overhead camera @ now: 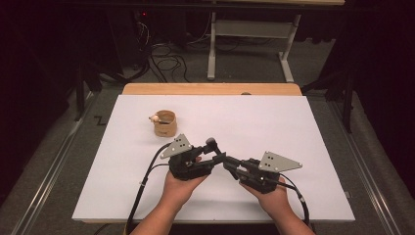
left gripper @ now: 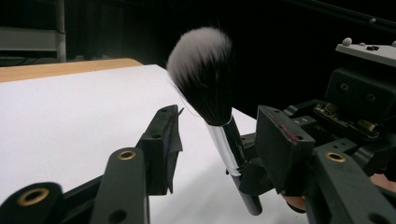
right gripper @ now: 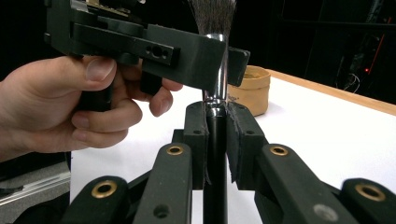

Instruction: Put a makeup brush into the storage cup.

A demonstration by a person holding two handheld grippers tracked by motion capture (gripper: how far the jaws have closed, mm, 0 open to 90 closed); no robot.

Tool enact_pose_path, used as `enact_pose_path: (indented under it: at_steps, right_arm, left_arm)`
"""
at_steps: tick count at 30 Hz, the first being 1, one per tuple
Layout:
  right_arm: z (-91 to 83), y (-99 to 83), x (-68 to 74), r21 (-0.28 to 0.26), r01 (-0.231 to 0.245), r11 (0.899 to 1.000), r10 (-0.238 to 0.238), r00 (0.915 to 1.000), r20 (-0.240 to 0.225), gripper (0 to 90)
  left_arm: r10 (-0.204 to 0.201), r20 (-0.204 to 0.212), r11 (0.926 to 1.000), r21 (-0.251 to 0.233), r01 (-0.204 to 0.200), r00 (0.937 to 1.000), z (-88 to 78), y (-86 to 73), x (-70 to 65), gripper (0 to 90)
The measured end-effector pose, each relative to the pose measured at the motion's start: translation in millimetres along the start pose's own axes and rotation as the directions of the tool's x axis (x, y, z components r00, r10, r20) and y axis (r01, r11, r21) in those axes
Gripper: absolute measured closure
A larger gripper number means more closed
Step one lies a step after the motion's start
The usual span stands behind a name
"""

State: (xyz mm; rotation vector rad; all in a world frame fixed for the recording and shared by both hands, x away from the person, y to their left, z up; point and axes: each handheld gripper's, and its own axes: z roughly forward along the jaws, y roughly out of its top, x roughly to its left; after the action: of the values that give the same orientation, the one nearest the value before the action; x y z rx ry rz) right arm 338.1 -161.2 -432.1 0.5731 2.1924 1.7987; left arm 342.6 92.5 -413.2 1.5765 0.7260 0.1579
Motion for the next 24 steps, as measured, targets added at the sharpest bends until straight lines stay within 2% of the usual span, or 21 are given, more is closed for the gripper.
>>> enact_pose_path:
  at_steps: [8, 16, 24]
  right_arm:
    - [0.5, -1.2, 0.5, 0.002, 0.005, 1.0, -0.005, 0.9999, 0.01, 80.6]
    - [0.5, -1.8, 0.2, 0.0, 0.019, 1.0, -0.019, 0.9997, 0.016, 80.6]
    - [1.1, -2.3, 1.0, -0.004, 0.031, 1.0, -0.03, 0.9993, 0.023, 80.5]
  left_arm:
    - [-0.023, 0.012, 0.9997, -0.012, 0.023, 0.9997, 1.1, 0.4, 0.1, 58.2]
    - [-0.019, 0.016, 0.9998, -0.01, 0.019, 0.9997, 2.1, -0.1, -1.2, 62.3]
    - [-0.016, 0.016, 0.9998, -0.013, 0.016, 0.9998, 1.5, 0.6, -1.6, 72.5]
